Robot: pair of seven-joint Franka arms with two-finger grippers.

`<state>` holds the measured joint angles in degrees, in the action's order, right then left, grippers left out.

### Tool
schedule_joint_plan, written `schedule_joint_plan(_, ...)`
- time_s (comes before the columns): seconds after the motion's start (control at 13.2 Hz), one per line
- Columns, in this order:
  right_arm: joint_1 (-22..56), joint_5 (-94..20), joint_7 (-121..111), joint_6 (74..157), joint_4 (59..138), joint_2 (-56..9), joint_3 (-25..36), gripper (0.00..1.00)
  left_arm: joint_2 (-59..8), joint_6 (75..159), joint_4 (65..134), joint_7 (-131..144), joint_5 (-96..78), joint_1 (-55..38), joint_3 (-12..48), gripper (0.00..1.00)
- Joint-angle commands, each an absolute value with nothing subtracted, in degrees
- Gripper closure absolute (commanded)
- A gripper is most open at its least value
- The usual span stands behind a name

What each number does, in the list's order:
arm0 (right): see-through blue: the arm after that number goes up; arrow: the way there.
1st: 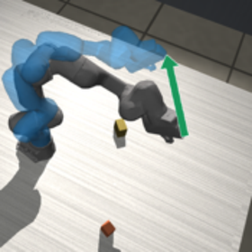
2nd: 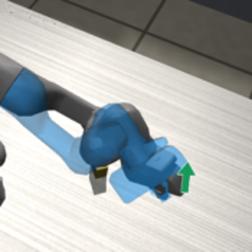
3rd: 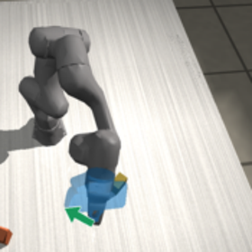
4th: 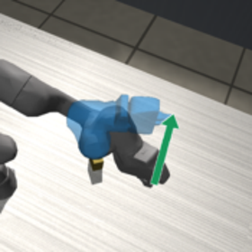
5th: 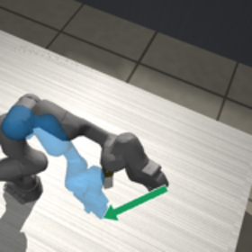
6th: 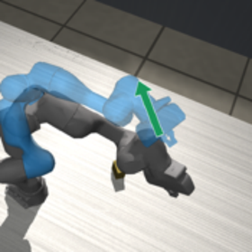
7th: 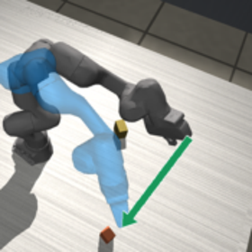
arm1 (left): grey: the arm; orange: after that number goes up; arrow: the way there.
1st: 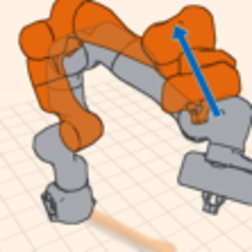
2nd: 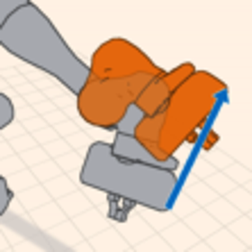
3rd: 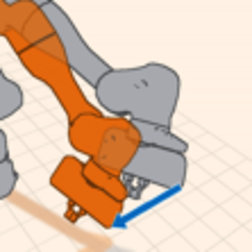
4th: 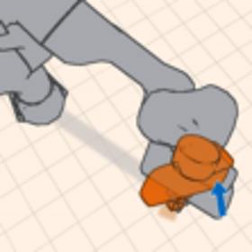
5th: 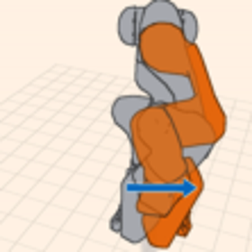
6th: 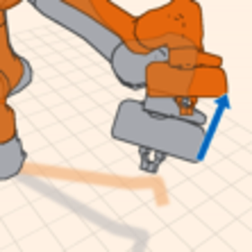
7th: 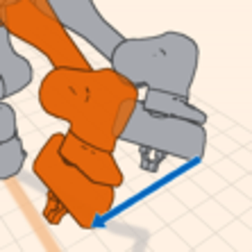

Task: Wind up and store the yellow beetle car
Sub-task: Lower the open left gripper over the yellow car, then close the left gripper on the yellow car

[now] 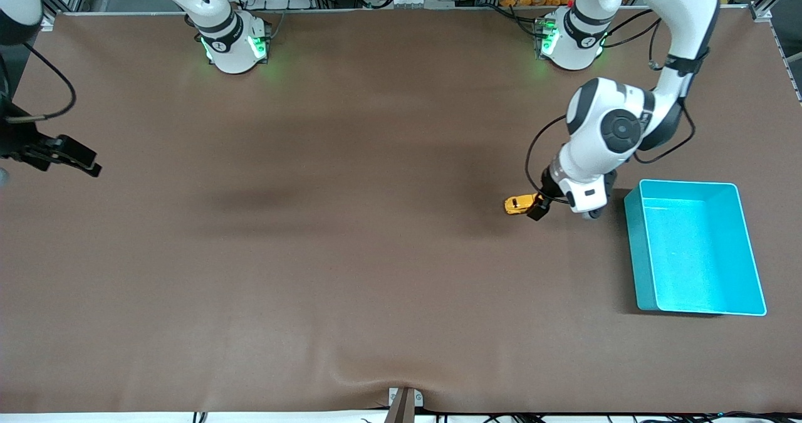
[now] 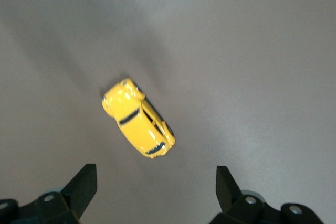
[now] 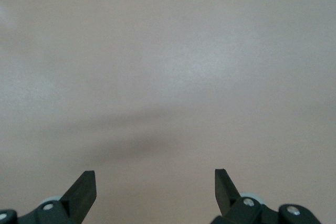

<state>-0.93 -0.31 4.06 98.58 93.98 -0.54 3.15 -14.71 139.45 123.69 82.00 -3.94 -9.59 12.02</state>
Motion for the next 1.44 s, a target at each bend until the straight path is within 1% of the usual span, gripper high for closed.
schedule_joint_plan(0.0, -1.58, -0.97, 4.22, 96.95, 91.76, -1.05, 3.08, 0.0, -14.15, 149.54, 131.28, 89.71, -3.96, -11.6, 11.78, 0.0)
schedule_joint_plan(0.15, -1.32, -0.88, 4.39, 96.94, 91.67, -1.05, 2.99, 0.0, -15.55, 158.6, 134.9, 92.97, -3.96, -11.43, 11.78, 0.0)
schedule_joint_plan(0.23, -1.41, -1.31, 4.31, 96.94, 91.58, -1.14, 2.9, 0.0, -17.12, 159.77, 134.74, 95.42, -4.04, -11.6, 11.78, 0.0)
schedule_joint_plan(0.38, -0.71, -1.14, 4.22, 96.86, 91.58, -1.14, 2.81, 0.0, -18.8, 160.05, 134.65, 97.9, -3.96, -11.52, 11.34, 0.0)
schedule_joint_plan(0.6, 0.17, -1.23, 4.48, 96.86, 89.92, -1.23, 2.72, 0.0, -18.9, 160.14, 134.21, 98.79, -4.04, -10.9, 11.08, 0.0)
schedule_joint_plan(0.83, 0.09, -1.32, 4.48, 96.77, 89.48, -1.23, 2.72, 0.0, -20.47, 160.14, 133.68, 98.79, -3.96, -10.81, 10.03, 0.0)
schedule_joint_plan(1.13, 0.87, -1.32, 4.48, 96.77, 89.21, -1.23, 2.72, 0.0, -23.37, 163.38, 133.16, 98.7, -3.78, -10.81, 9.76, 0.0)
schedule_joint_plan(1.21, 1.23, -1.23, 4.57, 96.77, 89.12, -1.14, 2.72, 0.0, -23.64, 163.48, 132.81, 98.7, -3.69, -10.98, 9.76, 0.34)
schedule_joint_plan(1.28, 1.23, -1.23, 4.57, 96.33, 89.12, -1.06, 2.72, 0.0, -23.73, 163.48, 132.63, 98.61, -2.39, -10.73, 9.76, 0.99)
schedule_joint_plan(1.36, 1.14, -0.97, 4.66, 95.28, 89.03, -1.05, 2.72, 0.0, -23.64, 163.48, 132.54, 98.61, -2.03, -10.64, 9.67, 1.0)
